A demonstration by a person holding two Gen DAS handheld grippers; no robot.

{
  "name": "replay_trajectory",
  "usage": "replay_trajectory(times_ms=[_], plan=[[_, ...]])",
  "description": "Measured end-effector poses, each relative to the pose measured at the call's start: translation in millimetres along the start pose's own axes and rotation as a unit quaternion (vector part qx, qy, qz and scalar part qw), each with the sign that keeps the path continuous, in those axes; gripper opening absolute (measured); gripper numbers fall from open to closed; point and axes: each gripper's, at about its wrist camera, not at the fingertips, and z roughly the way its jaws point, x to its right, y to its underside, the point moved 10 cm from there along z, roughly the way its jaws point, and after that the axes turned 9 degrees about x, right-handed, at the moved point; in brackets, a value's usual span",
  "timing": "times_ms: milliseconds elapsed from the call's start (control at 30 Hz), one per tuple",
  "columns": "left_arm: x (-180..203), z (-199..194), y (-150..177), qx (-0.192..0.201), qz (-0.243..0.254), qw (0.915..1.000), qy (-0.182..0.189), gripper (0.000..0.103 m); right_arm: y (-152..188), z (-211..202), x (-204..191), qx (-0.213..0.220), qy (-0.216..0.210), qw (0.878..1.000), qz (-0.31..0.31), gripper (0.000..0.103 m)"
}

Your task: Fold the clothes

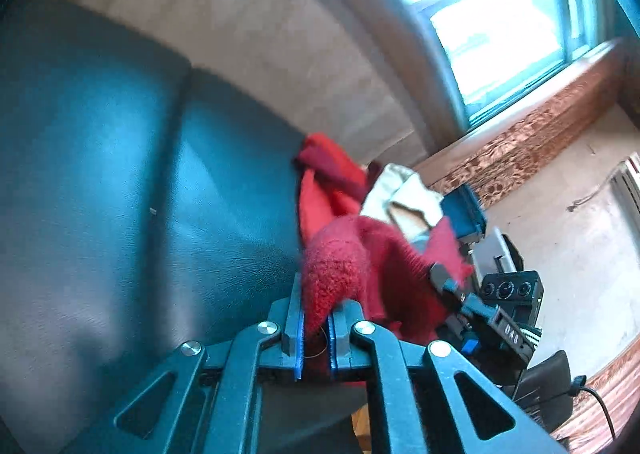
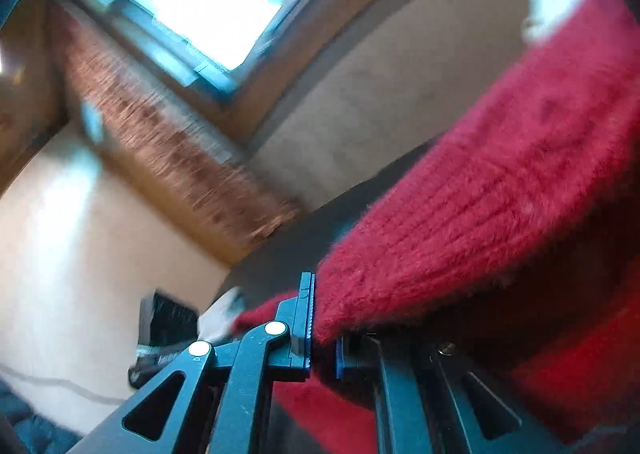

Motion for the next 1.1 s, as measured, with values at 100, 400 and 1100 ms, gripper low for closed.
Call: replay_trajectory(times_ms=[100, 400, 1100], plan=[[0.5, -43.8, -9.7, 0.041, -0.004, 0.9991, -0.004, 0.007, 23.2, 0.7, -58.3, -0.03, -0.067, 0.997, -0.002, 0.008], [-26.9, -222.7, -66.5, 0.211, 0.004, 0.9756, -0.058, 0.006, 35.2, -13.6, -223.2, -0.021, -0.252, 0.967, -0.035, 0.009], [-170.2, -73.8, -202.8, 0.077, -0.052, 0.9622, -0.256, 0.019, -104.7, 166.1, -46.7, -0.015, -0.006, 0.996, 0.088, 0.095]])
